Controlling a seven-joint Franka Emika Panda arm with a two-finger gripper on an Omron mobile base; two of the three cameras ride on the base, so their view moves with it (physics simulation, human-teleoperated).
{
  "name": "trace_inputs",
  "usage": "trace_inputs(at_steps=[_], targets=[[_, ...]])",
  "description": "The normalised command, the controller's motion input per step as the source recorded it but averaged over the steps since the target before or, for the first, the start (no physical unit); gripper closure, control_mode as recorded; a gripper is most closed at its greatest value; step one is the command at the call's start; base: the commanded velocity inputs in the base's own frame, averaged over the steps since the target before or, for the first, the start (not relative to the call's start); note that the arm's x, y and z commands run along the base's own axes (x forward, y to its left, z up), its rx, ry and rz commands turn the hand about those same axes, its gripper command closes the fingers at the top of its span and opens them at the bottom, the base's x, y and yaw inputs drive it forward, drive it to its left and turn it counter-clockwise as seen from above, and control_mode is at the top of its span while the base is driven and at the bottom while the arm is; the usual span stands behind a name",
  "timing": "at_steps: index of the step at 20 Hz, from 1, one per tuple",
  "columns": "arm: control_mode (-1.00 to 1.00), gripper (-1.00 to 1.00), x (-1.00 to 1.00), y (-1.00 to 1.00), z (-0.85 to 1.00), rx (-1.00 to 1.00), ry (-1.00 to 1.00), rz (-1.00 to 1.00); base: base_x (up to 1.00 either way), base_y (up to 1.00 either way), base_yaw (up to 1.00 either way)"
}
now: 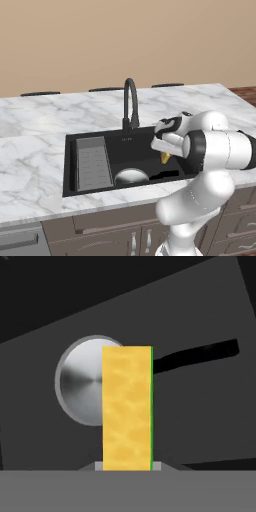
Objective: Pick the pan and sponge and place them into the sink. Then turn on the water.
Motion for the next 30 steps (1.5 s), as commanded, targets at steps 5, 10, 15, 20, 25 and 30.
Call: trace_inputs(at_steps=[5,10,15,20,25,30], targets=[[-1.0,1.0,0.12,0.19,-0.15,0.06,-0.05,0.01,0.0,0.0,0.0],[-1.0,1.0,0.1,0.05,-0.1,0.06,-0.04,0.04,0.0,0.0,0.0],[-1.0,1.0,0.09,0.0,-0.08,0.1,-0.02,0.06,0.0,0.0,0.0],[-1.0,1.0,0.12,0.0,-0.13,0.1,-0.01,0.06,0.0,0.0,0.0],[-1.0,1.0,0.12,0.03,-0.18,0.08,0.0,0.05,0.0,0.0,0.0],[-1.0,1.0,0.05,0.09,-0.17,0.02,0.0,0.05,0.0,0.0,0.0]])
